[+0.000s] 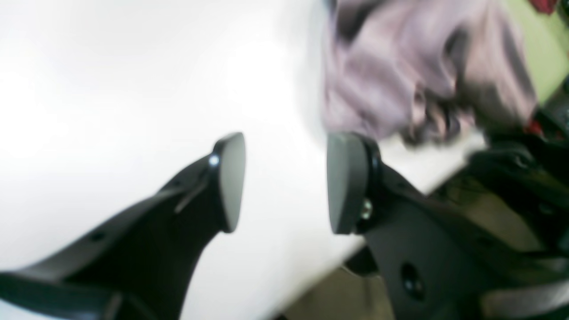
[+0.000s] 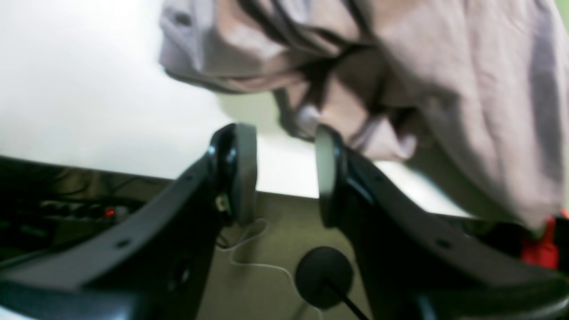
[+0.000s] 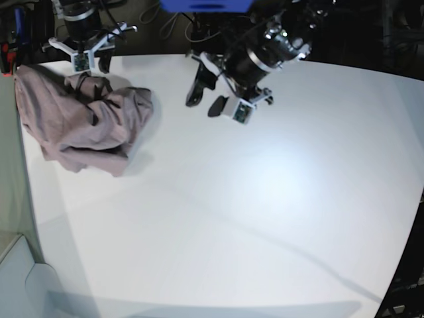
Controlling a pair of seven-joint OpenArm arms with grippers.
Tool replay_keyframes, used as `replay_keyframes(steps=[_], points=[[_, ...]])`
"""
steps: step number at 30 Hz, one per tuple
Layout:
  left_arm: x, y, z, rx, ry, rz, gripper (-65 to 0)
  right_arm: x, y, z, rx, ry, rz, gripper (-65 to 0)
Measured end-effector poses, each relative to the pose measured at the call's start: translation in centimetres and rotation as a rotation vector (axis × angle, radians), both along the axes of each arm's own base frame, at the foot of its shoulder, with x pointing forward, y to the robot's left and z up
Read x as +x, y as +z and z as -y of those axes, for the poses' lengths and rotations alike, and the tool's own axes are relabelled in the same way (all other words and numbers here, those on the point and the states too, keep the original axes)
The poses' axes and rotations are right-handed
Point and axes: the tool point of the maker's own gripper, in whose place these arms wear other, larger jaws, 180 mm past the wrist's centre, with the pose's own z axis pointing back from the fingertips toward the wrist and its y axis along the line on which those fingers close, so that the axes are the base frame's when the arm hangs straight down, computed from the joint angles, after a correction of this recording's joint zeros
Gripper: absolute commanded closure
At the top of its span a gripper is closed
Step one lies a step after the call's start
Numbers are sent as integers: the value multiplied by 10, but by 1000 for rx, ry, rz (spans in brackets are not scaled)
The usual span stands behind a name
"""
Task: Layout the t-shirt on the table in an organized manner, then fold the t-shirt properly
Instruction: 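Move both grippers down toward the crumpled pink t-shirt, then grasp the t-shirt with the left gripper and drag it across the table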
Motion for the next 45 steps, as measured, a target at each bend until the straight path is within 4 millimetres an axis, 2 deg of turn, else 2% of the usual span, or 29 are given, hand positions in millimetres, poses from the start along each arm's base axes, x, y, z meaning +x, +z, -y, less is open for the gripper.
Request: replay_keyframes(steps=[4,6,14,20,23,28,36,37,38,40,41,42,43,45], points=[[-7,-36,17,65,-91,-66,-289,1,2,11,-22,-22,7,-231],[-9,-44,31,66,-122,-84,-289,0,4,18,-37,-34,7,-231],[6,-43,74,21,-152,-81,-291,0,8,35,-72,-64,13,-231],[-2,-70,92,80,-220,-127,-292,0,7,35,-72,-63,12,-231],[-5,-74,103,105,-274,-116,-291,0,7,35,-72,-65,13,-231],[1,-83,107,121,-291,-83,-292,0,7,35,-71,-64,11,-232],[4,-84,132,95,-300,-80,-287,0,7,35,-71,-63,11,-232],[6,-84,133,97,-300,-75,-269,0,7,35,-73,-60,11,-232],[8,-86,133,104,-306,-75,-223,1,8,36,-77,-53,12,-231],[13,-89,128,111,-294,-77,-47,0,6,37,-82,-51,7,-231],[15,-91,126,116,-287,-79,0,0,5,37,-82,-52,4,-231],[16,-91,125,117,-285,-79,0,-1,5,37,-81,-52,3,-231],[16,-91,125,117,-284,-78,-34,-1,5,38,-82,-52,1,-231],[20,-91,123,113,-268,-84,0,-1,5,38,-83,-51,2,-231]])
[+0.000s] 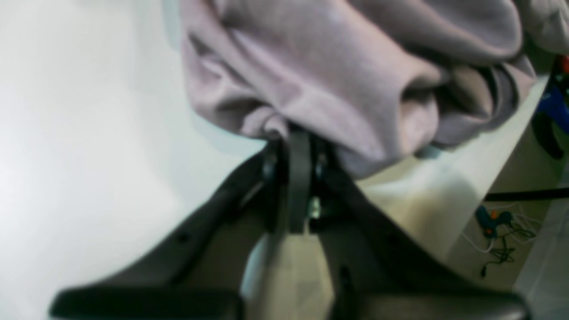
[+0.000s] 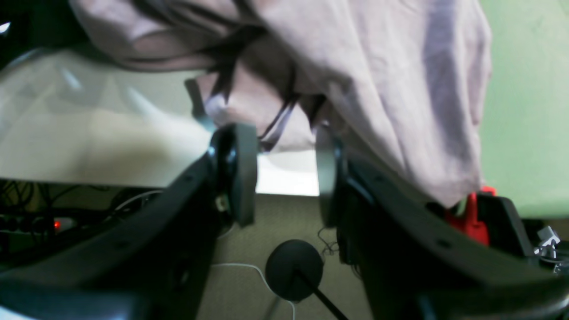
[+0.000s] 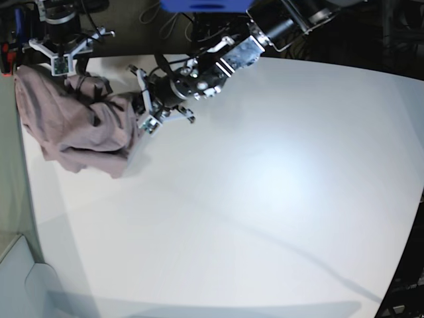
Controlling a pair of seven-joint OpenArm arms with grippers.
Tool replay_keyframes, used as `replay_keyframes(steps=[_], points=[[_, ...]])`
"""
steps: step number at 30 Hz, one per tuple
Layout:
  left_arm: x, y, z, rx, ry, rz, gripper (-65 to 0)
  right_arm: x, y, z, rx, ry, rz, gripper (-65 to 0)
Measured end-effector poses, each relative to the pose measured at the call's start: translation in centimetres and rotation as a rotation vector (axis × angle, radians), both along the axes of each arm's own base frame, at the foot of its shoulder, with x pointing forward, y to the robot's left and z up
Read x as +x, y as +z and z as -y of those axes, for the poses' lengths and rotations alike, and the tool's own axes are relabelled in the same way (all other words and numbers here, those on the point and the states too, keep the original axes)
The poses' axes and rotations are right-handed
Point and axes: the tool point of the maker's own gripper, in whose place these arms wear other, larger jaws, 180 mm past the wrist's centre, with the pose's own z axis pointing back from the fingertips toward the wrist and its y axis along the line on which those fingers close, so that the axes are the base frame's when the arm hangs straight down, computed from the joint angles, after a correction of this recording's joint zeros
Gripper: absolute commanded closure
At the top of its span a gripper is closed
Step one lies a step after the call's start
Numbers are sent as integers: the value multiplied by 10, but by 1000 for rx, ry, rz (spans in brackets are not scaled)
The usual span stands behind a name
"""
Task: Layout the t-shirt on the table in an organized manner, then fold the t-shirt properly
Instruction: 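Grasp the t-shirt with the left gripper and drag it across the table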
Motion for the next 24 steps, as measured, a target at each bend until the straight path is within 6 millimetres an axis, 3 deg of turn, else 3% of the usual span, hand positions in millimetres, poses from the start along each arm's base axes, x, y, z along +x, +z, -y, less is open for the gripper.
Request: replay_keyframes(steps=[2,5,11,17,24], points=[[9,0,-13,6,36,-4,-8,0,0,0,0,0,0,-231],[34,9,-56,29,114,31,-7,1,0,1,-2,2,1,-231],[93,67,-135,-4,307,191,-7,1,0,0,0,0,1,-231],[128,88,-226,81,483,244,-7,2,1,0,-2,3,5,-231],[153,113,-321,121,699,297,-6,13,5,0,-2,3,34,-233]])
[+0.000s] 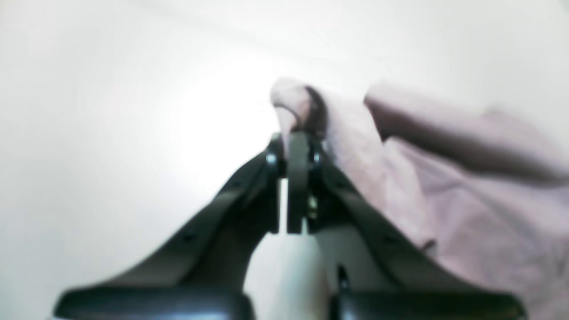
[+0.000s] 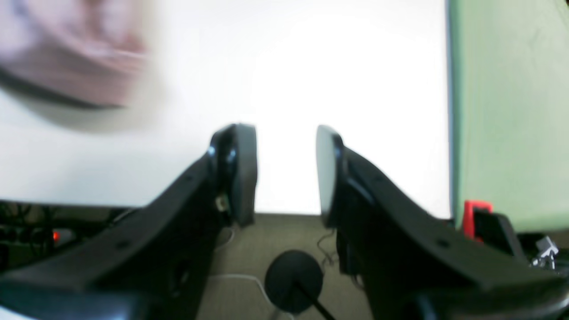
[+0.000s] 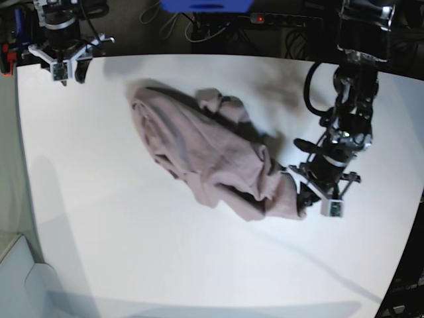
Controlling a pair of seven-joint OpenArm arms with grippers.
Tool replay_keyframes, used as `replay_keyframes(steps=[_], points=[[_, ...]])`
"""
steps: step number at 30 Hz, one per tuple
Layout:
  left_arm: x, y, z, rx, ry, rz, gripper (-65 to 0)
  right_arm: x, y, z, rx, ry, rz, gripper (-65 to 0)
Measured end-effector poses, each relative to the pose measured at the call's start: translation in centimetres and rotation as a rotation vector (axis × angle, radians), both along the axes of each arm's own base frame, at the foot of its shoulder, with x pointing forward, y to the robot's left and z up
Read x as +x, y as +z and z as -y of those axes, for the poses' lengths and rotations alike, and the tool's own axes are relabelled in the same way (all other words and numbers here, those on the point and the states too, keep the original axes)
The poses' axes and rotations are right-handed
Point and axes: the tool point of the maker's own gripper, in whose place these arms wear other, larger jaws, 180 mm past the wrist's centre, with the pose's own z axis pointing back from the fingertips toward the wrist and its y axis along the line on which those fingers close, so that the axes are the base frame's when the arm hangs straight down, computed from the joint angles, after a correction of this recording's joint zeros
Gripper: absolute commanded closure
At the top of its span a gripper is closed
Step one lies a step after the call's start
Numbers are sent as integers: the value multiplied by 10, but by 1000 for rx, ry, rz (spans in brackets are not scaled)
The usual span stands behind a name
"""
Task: Layout the t-shirt on the table in an organized manner, then fold the t-shirt properly
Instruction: 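Grasp the t-shirt with the left gripper and drag it across the table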
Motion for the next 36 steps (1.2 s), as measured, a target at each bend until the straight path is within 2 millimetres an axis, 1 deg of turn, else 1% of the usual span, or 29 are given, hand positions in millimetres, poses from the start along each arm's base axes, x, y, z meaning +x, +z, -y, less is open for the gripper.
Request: replay_keyframes(steps=[2,4,6,7,9,12,13,15,17,19,20,22,24,26,29,31,33,35,36], points=[[4,8,-29,0,78,22,-6,0,0,-1,2,2,-1,-233],[0,8,-53,-3,144,28,-6,4,0,-6,7,23,2,-233],[-15,-8,-70,11,187,-15,-6,15,1,-19,31,47,24,-234],[-25,-20,-74,17,195,-49,-6,21,3,-27,46,63,41,-234],[-42,-39,-74,14,199,-106,-6,33,5,-46,80,99,63,-235],[-59,-54,-74,14,200,-145,-6,54,5,-78,136,157,58,-235],[-64,-58,-74,19,199,-156,-6,64,6,-86,145,167,57,-235],[-76,-67,-75,24,201,-185,-6,86,14,-107,161,213,71,-235],[-91,-78,-74,26,199,-219,-6,101,19,-126,171,256,55,-235],[-110,-91,-75,35,195,-270,-6,115,28,-148,188,311,56,-242],[-119,-97,-77,46,186,-295,-6,122,32,-153,183,327,55,-254],[-131,-102,-84,71,184,-317,-6,134,41,-161,174,350,70,-284],[-136,-104,-89,83,192,-320,-6,144,50,-166,161,368,89,-310],[-140,-106,-91,87,189,-330,-6,150,58,-179,156,411,105,-338],[-141,-106,-91,91,187,-332,-6,158,73,-211,154,517,136,-360],[-141,-106,-92,91,187,-332,-6,158,83,-233,122,636,160,-361],[-141,-106,-92,91,188,-331,-6,158,88,-256,103,741,167,-360],[-142,-107,-91,90,187,-333,-6,163,89,-279,130,775,167,-361],[-142,-107,-91,90,187,-333,-6,167,86,-287,135,786,158,-361]])
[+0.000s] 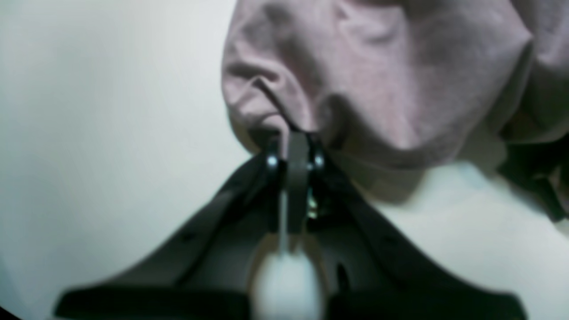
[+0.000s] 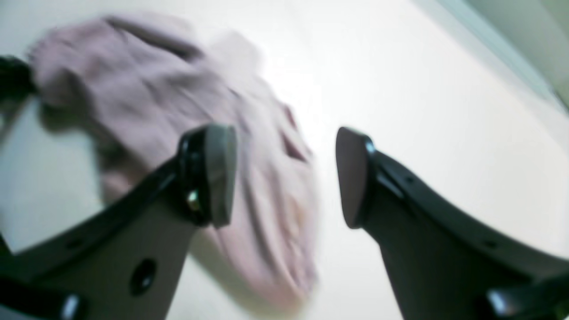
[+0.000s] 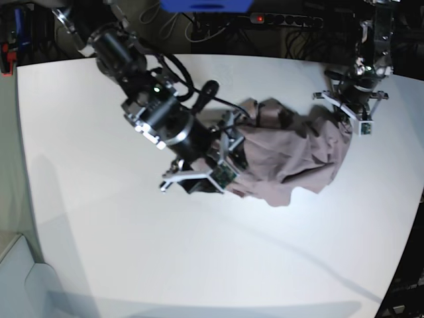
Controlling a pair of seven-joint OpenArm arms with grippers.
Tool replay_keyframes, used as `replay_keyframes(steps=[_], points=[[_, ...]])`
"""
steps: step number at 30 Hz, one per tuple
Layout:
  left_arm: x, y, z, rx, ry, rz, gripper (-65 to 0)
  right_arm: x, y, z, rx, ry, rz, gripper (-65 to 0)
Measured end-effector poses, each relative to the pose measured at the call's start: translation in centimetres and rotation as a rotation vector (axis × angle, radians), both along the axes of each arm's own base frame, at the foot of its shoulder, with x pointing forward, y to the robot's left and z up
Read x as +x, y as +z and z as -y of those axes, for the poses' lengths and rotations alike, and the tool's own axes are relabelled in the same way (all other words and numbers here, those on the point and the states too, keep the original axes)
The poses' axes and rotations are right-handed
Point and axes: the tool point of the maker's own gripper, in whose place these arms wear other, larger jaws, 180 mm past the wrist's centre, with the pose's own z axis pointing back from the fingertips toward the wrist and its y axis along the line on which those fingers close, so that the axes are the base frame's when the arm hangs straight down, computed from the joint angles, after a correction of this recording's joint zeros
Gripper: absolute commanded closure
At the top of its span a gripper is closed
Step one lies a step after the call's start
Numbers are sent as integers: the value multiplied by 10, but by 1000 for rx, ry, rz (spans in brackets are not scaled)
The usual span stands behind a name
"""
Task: Layout the t-shirt on the table in an organized manner, then fold the t-shirt properly
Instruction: 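Grasp the t-shirt with the left gripper and drag it across the table, then grasp the shirt with the right gripper and lift it with both grippers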
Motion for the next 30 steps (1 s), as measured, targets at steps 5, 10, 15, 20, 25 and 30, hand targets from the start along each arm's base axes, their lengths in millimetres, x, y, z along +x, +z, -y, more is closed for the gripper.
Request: replay_keyframes(steps=[5,10,15,20,25,30], points=[[0,0,-1,2,0,2,-6,31,-12,-38,-35,34,-33,-361],[-1,0,0,0,-1,1,-6,49,-27,-60,-69,47,-79,-361],[-1,0,0,0,-1,1,-6,44,-56,-57,-103,39,-148,-360],[0,0,0,0,0,0,-6,44,-87,-41,-141,22,-195,-360],[0,0,0,0,0,0,-6,48,-92,-29,-160,8,-191,-315],[0,0,0,0,-1,0,-6,49,-75,-28,-148,12,-151,0]])
